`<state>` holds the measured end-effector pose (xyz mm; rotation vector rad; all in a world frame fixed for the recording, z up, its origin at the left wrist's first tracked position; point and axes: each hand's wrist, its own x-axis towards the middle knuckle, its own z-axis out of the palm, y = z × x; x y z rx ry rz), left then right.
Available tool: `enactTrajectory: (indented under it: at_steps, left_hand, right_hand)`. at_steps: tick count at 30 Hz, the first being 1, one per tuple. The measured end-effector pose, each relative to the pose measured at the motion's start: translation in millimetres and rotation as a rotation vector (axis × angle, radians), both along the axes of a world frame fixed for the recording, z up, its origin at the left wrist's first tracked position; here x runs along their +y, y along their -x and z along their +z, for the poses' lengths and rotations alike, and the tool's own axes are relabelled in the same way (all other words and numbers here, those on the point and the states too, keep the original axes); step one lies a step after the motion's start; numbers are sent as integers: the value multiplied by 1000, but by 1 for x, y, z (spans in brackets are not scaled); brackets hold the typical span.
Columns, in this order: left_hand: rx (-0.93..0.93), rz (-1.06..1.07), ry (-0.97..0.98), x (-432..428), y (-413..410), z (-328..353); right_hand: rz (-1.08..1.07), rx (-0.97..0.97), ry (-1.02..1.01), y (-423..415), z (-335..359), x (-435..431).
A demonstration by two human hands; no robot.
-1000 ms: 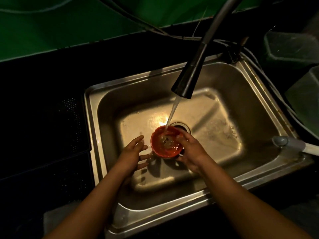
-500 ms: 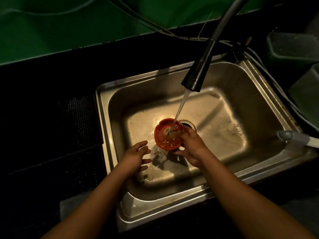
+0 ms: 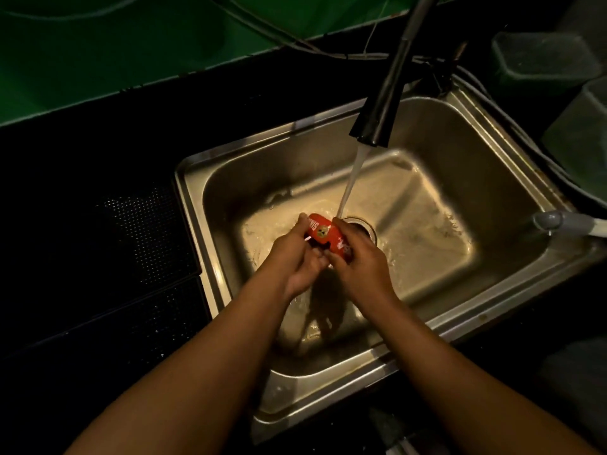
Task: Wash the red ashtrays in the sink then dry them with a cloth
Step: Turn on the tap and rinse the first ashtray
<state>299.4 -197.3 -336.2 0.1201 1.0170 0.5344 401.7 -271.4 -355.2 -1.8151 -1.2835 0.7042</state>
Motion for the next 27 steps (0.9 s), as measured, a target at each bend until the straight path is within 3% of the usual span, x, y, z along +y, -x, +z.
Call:
enactTrajectory:
  at_steps: [3,6,10,13,15,17,19,21,23,26,27]
  left_hand:
    - [-34,66,18,6,-10,7]
    - [-49,29,-26,6,-8,9]
    - [-89,45,-32,7,-9,3]
    - [-36,81,-45,5,-12,-6]
    - [52,112,-53,6,-15,-13]
    - [136,122,-60,7,-19,-17]
    - [225,96,-103,7,-25,-20]
    - [265,22,-122,8,-30,-20]
    - [147,-48,-59,10,-32,-16]
    - [-53,-33,41,13,-32,-5]
    - [-81,7,31,15,-33,-3]
  right_hand:
    - [124,-184,-135,-14,2,-5]
    - [220,-131,-99,-28,3,-4]
    - [-54,240,180,-33,8,23]
    - [-270,830,348,-35,21,40]
    - [-225,1087,455,-38,30,42]
    - [-151,1124,479,-44,35,43]
    - [-89,1051,462,-50,40,47]
    - [-1,828,413,-56,45,50]
    - [217,446,344,-62,53,52]
    - [665,-310,291,-73,47,49]
    - [732,-416,237,-78,43,46]
